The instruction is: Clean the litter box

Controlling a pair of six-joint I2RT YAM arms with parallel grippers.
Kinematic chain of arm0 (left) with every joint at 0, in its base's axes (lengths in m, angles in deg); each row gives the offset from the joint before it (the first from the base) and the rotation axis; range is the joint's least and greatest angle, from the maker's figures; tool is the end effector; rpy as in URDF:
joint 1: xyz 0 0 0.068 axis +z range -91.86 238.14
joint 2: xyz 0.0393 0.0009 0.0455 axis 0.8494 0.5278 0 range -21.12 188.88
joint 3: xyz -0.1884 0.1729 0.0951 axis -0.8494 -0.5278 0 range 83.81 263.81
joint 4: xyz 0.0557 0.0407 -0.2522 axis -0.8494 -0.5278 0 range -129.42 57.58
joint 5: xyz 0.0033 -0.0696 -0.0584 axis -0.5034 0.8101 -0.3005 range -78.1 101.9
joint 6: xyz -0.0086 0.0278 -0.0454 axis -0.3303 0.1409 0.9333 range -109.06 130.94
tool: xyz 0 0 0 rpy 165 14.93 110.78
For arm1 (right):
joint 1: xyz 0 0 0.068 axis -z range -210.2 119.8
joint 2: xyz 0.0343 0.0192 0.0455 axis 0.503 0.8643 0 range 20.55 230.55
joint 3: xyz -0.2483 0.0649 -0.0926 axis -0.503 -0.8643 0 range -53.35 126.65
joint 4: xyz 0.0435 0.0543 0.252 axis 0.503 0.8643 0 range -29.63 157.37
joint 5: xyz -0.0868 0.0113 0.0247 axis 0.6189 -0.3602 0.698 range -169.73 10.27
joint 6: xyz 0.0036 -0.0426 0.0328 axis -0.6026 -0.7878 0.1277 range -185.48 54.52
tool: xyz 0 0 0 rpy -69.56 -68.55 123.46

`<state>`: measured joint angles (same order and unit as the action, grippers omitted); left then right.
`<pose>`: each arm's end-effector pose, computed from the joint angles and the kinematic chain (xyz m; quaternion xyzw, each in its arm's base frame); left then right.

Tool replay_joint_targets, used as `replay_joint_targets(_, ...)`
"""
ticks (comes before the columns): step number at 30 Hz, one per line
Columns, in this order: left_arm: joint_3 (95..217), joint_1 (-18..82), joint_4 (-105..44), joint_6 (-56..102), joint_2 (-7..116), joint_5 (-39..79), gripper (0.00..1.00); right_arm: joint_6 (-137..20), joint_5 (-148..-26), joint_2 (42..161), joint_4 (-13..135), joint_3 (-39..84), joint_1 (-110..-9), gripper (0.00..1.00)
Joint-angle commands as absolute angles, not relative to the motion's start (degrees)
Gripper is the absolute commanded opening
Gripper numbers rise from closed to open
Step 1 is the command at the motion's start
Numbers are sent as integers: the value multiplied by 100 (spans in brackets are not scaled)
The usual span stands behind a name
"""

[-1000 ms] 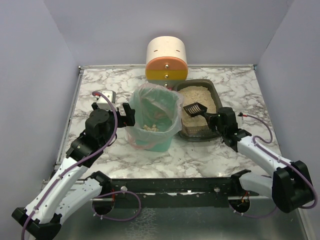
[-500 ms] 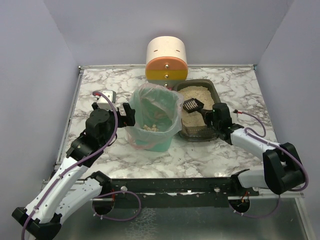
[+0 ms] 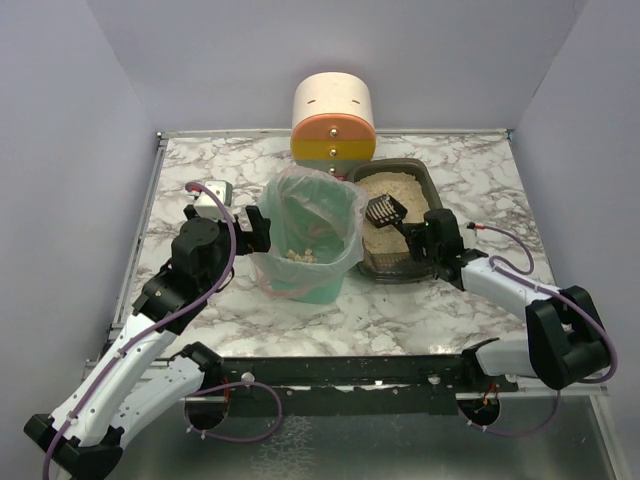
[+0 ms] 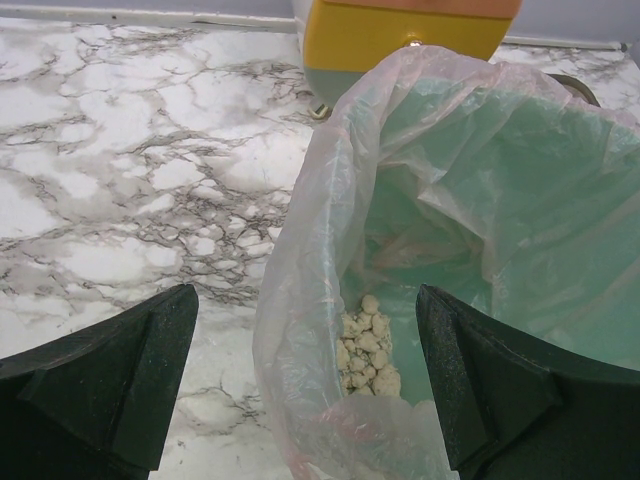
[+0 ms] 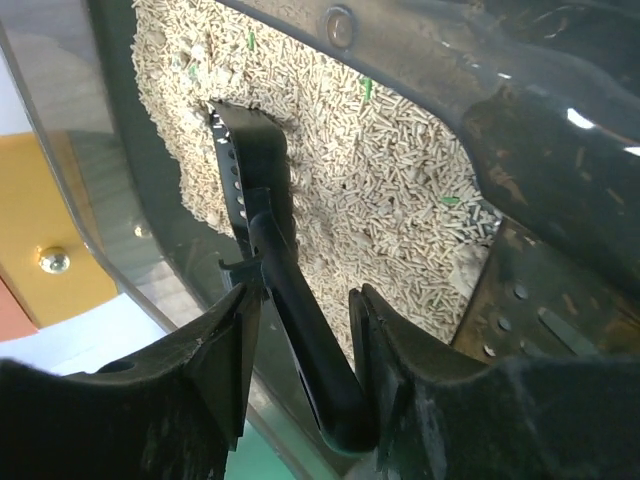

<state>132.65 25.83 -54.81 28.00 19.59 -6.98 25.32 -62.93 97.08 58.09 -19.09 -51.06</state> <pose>0.1399 -0.0749 0.3532 0.0036 0.7852 -0.1353 0.6042 0.2495 0.0841 0.1805 0.5644 0.6993 0.2716 0.3443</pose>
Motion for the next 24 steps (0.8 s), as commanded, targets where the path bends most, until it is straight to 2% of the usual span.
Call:
replay_joint_targets(1,13320,2615,-5443,2790,1957,-630,99,2392,-6112,9314,6277,-2058,-5066,48)
replay_joint_targets(10,13320,2615,-5442,2799,1942,-612,99,2256,-5954,8653,6827,-2092,-5067,55)
replay_joint_targets(24,13312,2615,-5445,2825,1924,-602,99,1951,-5775,7839,7596,-2099,-5066,56)
